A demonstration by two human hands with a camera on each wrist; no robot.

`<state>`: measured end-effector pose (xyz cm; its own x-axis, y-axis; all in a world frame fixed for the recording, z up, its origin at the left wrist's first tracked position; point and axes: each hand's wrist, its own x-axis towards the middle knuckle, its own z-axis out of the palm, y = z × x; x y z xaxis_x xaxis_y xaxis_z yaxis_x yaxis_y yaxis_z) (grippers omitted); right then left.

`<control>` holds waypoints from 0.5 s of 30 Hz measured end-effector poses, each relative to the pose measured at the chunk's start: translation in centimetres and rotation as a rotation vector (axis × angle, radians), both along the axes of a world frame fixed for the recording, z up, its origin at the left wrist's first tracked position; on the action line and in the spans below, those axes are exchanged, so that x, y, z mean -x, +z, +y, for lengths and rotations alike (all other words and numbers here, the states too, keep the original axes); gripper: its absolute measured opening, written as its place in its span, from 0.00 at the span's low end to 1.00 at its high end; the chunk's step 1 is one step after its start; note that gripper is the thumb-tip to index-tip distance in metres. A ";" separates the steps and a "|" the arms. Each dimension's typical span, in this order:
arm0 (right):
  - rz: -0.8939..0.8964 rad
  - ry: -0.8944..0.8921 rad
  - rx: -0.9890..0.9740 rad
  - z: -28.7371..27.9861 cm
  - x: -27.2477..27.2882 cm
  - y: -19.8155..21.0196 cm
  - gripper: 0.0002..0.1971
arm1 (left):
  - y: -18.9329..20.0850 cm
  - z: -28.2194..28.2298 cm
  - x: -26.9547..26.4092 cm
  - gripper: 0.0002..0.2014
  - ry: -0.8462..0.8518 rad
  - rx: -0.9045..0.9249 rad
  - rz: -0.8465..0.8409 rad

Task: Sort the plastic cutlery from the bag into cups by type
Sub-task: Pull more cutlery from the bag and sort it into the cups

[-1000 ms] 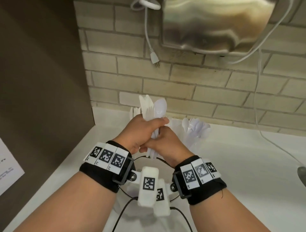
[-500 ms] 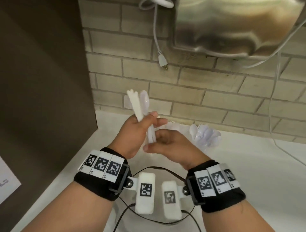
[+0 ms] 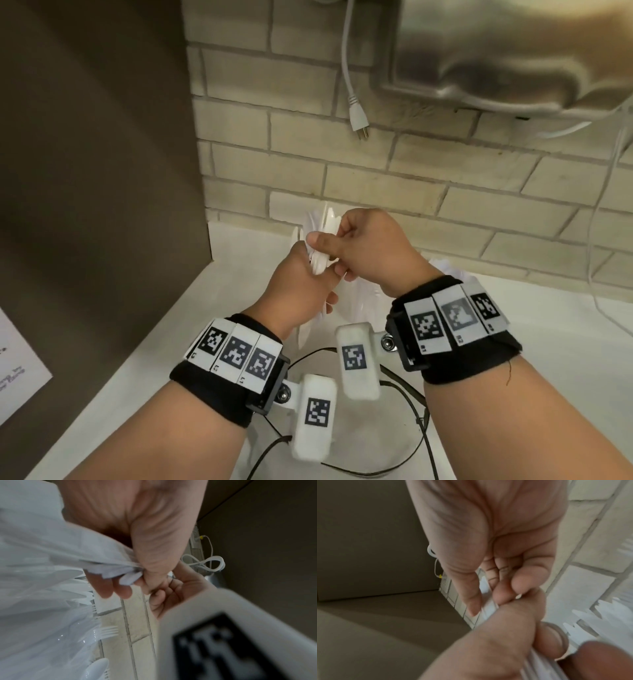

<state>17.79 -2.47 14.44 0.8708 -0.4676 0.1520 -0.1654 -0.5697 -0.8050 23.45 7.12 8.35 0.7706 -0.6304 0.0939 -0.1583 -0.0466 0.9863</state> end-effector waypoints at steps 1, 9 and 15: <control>0.006 0.021 -0.048 -0.2 0.0 -0.2 0.17 | 0.0 0.2 -0.1 0.14 -0.025 0.014 0.024; -0.001 0.083 -0.142 -0.4 0.1 -1.0 0.03 | -0.7 1.0 -0.2 0.14 -0.206 0.195 0.080; -0.041 0.073 -0.151 -0.5 -0.2 -1.1 0.07 | -1.1 1.2 -0.1 0.23 -0.268 0.380 0.433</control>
<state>18.04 -2.97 13.33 0.8979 -0.4232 0.1210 -0.0932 -0.4515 -0.8874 23.57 8.34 7.24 0.6092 -0.7905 0.0637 0.3010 0.3048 0.9036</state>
